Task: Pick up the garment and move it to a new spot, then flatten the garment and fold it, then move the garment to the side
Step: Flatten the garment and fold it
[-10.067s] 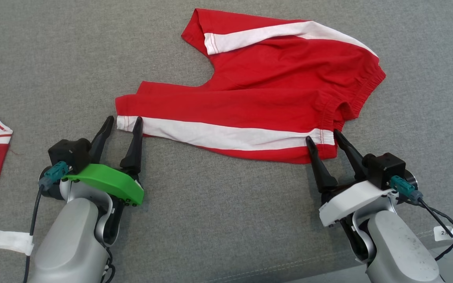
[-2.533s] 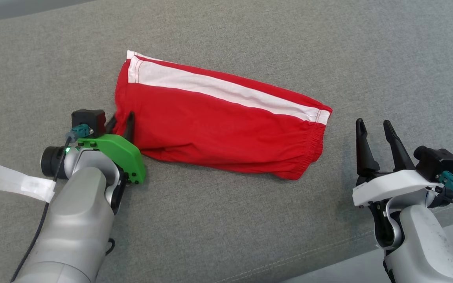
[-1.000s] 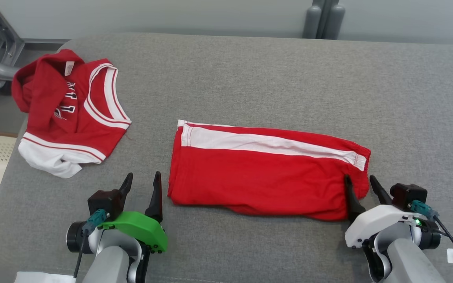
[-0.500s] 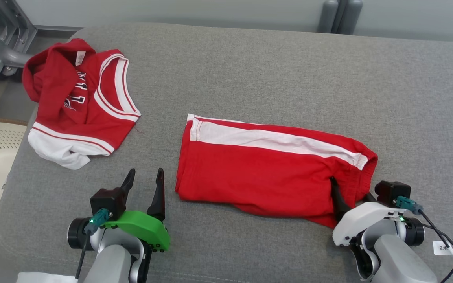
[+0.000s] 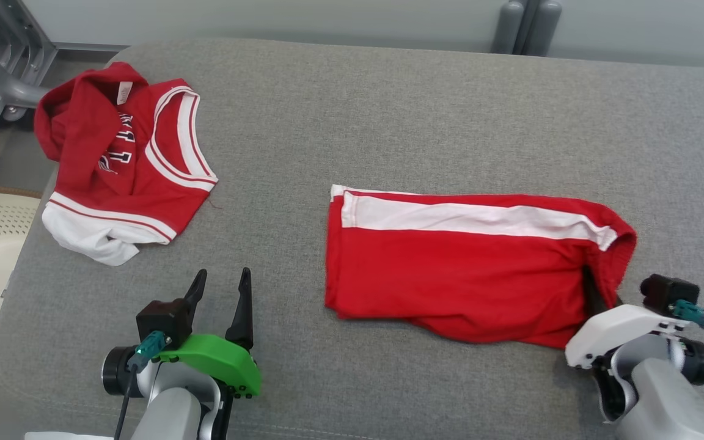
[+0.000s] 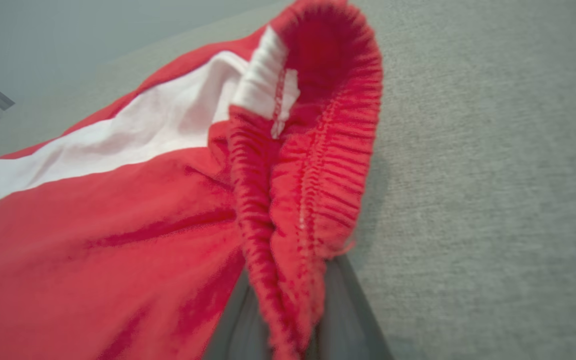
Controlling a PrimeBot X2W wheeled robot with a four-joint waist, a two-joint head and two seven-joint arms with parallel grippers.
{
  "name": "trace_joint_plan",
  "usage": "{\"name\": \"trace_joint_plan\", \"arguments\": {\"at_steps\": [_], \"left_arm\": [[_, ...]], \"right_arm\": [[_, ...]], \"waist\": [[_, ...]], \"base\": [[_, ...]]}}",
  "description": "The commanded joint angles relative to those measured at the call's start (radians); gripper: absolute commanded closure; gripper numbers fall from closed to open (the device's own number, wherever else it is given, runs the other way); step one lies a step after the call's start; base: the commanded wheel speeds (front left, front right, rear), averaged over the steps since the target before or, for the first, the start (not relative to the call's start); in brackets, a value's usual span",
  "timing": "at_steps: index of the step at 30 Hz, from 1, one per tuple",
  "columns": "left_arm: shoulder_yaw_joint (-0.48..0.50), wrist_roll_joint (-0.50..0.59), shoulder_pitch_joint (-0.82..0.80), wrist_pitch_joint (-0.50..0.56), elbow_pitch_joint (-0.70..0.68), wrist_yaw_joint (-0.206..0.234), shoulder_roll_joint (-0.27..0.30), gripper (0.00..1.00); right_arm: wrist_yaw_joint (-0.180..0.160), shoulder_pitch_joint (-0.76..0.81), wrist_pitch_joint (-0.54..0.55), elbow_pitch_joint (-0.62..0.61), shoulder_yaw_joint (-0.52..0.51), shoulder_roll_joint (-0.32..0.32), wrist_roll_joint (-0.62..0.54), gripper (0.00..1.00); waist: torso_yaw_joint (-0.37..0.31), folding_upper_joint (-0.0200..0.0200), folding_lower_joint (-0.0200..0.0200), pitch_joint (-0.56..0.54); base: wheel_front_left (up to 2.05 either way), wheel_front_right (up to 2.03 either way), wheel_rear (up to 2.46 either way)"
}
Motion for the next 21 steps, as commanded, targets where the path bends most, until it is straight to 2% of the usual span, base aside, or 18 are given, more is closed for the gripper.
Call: {"name": "trace_joint_plan", "arguments": {"at_steps": [1,5,8,12,13,17,21], "left_arm": [[0.003,-0.008,0.017,-0.003,0.0,-0.001,0.002,0.0],[-0.006,-0.015,0.027,-0.003,0.004,-0.004,0.002,0.0],[-0.015,-0.021,0.028,-0.003,0.006,0.0,0.002,0.0],[-0.022,-0.024,0.03,-0.003,0.01,0.001,0.002,0.0],[-0.022,-0.024,0.03,-0.003,0.01,0.001,0.002,0.0],[-0.038,-0.036,0.029,-0.003,0.015,0.0,0.002,0.0],[-0.059,-0.055,0.026,-0.003,0.017,-0.005,0.002,0.0]], "right_arm": [[-0.004,0.002,0.002,-0.002,-0.029,-0.038,-0.02,1.0],[-0.003,-0.027,0.001,-0.02,-0.059,-0.084,-0.043,1.0],[-0.003,-0.041,0.001,-0.043,-0.01,-0.089,-0.058,1.0],[-0.003,-0.062,0.001,-0.104,0.134,-0.062,-0.01,1.0],[-0.003,-0.062,0.001,-0.104,0.134,-0.062,-0.01,1.0],[-0.003,-0.081,0.001,-0.135,0.328,-0.035,0.06,1.0],[-0.003,-0.13,0.008,-0.1,0.498,-0.026,0.086,1.0]], "waist": [[-0.015,0.0,0.0,-0.003],[-0.037,0.0,0.0,-0.009],[-0.05,0.0,0.0,-0.016],[-0.059,0.0,0.0,-0.023],[-0.059,0.0,0.0,-0.023],[-0.051,0.0,0.0,-0.027],[-0.02,0.0,0.0,-0.022]], "base": [[0.0,0.0,0.0],[0.0,0.0,0.0],[0.0,0.0,0.0],[0.0,0.0,0.0],[0.0,0.0,0.0],[0.0,0.0,0.0],[0.0,0.0,0.0]]}}
